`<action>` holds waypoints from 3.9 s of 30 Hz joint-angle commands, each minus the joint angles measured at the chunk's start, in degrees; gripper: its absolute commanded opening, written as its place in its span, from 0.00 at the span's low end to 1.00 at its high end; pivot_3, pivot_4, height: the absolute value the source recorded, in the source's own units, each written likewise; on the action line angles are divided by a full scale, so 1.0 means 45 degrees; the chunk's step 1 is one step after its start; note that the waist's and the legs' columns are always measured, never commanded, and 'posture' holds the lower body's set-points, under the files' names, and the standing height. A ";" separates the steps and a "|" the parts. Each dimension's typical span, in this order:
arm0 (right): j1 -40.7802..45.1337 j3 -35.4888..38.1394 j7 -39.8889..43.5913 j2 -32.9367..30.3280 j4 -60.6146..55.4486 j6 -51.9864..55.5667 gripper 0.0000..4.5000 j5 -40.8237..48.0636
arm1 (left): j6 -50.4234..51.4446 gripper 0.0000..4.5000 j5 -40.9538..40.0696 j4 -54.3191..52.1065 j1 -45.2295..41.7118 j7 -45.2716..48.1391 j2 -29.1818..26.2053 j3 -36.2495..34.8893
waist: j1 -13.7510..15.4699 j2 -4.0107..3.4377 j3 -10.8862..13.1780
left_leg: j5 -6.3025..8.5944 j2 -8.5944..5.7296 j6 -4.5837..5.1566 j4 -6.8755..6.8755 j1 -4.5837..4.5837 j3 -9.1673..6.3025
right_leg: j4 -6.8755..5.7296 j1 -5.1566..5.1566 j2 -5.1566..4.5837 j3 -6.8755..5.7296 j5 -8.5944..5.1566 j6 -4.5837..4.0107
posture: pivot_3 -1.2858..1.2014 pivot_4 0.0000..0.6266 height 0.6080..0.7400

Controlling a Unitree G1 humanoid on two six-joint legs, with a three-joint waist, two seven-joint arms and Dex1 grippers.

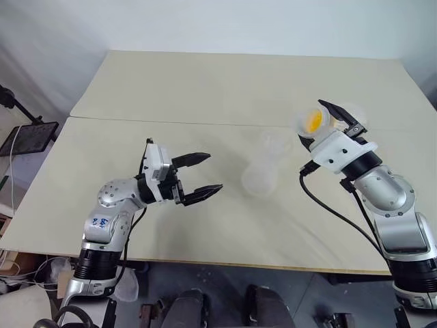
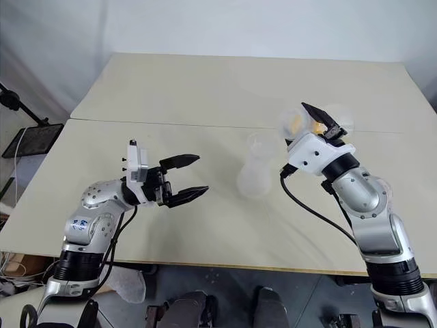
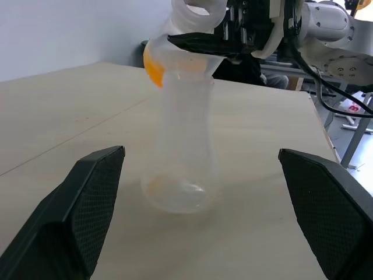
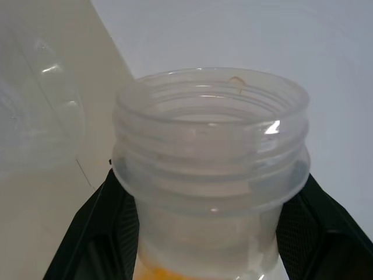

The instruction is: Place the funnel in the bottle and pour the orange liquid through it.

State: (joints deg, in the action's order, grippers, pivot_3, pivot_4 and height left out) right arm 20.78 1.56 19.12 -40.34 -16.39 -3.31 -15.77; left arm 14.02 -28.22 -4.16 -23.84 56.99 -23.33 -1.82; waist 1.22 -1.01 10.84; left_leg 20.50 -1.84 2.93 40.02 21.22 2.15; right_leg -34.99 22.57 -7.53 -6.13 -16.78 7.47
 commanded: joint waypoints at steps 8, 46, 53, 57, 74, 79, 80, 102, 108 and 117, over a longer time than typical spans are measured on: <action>0.0283 -0.0231 -0.0736 0.0057 -0.0250 -0.1210 0.57 -0.2313 | -0.0235 1.00 -0.0175 -0.0633 0.0061 -0.0178 0.0221 0.0176 | 0.0003 0.0001 0.0000 | -0.0001 0.0001 -0.0001 0.0002 0.0000 0.0000 | 0.0003 -0.0002 0.0001 0.0001 0.0000 0.0000 | 0.52 0.24 1.00; 0.1037 -0.0450 -0.1742 -0.0082 0.0359 -0.2061 0.57 -0.5536 | -0.0308 1.00 -0.0214 -0.0891 0.0223 -0.0507 0.0536 0.0215 | -0.0015 0.0001 0.0000 | -0.0003 0.0004 -0.0006 -0.0001 0.0000 -0.0001 | 0.0003 -0.0002 0.0005 0.0000 0.0000 0.0000 | 0.52 0.24 1.00; 0.1145 -0.0586 -0.1737 -0.0097 0.0453 -0.2200 0.57 -0.5857 | -0.0337 1.00 -0.0210 -0.0896 0.0225 -0.0557 0.0578 0.0220 | -0.0012 0.0001 0.0001 | -0.0004 0.0004 -0.0007 -0.0001 0.0000 -0.0002 | 0.0004 -0.0002 0.0005 0.0000 0.0000 0.0000 | 0.52 0.24 1.00; 0.1182 -0.0694 -0.1808 -0.0347 0.0528 -0.2561 0.57 -0.6284 | -0.0349 1.00 -0.0214 -0.0901 0.0213 -0.0590 0.0619 0.0217 | -0.0014 0.0001 0.0000 | -0.0004 0.0003 -0.0007 -0.0001 0.0000 -0.0001 | 0.0004 -0.0002 0.0004 0.0001 0.0000 0.0000 | 0.52 0.24 1.00; 0.1404 -0.0649 -0.2222 -0.0535 0.0808 -0.2878 0.57 -0.6998 | -0.0353 1.00 -0.0302 -0.0954 0.0290 -0.0812 0.0718 0.0134 | -0.0012 0.0001 0.0001 | -0.0005 0.0005 -0.0009 -0.0001 0.0000 -0.0003 | 0.0004 -0.0002 0.0005 -0.0001 -0.0001 0.0000 | 0.52 0.24 1.00; 0.1419 -0.0582 -0.2302 -0.0645 0.0839 -0.2961 0.57 -0.7069 | -0.0352 1.00 -0.0320 -0.0937 0.0303 -0.0794 0.0764 0.0195 | -0.0016 0.0001 0.0001 | -0.0006 0.0005 -0.0010 -0.0001 0.0000 -0.0002 | 0.0006 -0.0003 0.0007 -0.0001 -0.0001 0.0000 | 0.52 0.24 1.00; 0.1409 -0.0576 -0.2315 -0.0661 0.0824 -0.2973 0.57 -0.7093 | -0.0357 1.00 -0.0317 -0.0926 0.0301 -0.0785 0.0773 0.0209 | -0.0017 0.0001 0.0000 | -0.0006 0.0005 -0.0011 -0.0001 0.0001 -0.0002 | 0.0006 -0.0003 0.0007 0.0000 0.0000 0.0000 | 0.52 0.24 1.00; 0.1259 -0.0559 -0.2727 -0.0951 0.0796 -0.3190 0.57 -0.7576 | -0.0397 1.00 -0.0263 -0.0871 0.0269 -0.0747 0.0908 0.0262 | -0.0015 0.0001 0.0001 | -0.0007 0.0006 -0.0012 -0.0002 0.0000 -0.0001 | 0.0007 -0.0003 0.0007 0.0000 -0.0001 0.0000 | 0.52 0.24 1.00; 0.1275 -0.0550 -0.2902 -0.1029 0.0839 -0.3272 0.57 -0.7623 | -0.0440 1.00 -0.0223 -0.0848 0.0285 -0.0741 0.0920 0.0264 | -0.0016 0.0001 0.0001 | -0.0007 0.0007 -0.0012 -0.0002 0.0001 -0.0002 | 0.0008 -0.0003 0.0008 0.0001 -0.0001 0.0000 | 0.52 0.24 1.00; 0.1297 -0.0571 -0.3072 -0.1152 0.0869 -0.3313 0.57 -0.7774 | -0.0515 1.00 -0.0218 -0.0791 0.0280 -0.0735 0.0931 0.0277 | -0.0018 0.0001 0.0001 | -0.0007 0.0007 -0.0013 -0.0002 0.0001 -0.0001 | 0.0008 -0.0003 0.0008 0.0001 -0.0001 0.0000 | 0.52 0.24 1.00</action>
State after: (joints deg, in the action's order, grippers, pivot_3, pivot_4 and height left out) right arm 25.89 -2.65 6.61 -44.45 -11.04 -17.76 -50.71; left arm 13.03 -28.64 -6.11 -22.91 53.41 -19.19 -0.58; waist 1.13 -1.00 10.85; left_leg 20.47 -1.82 2.87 40.01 21.22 2.15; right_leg -34.95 22.56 -7.49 -6.13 -16.79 7.47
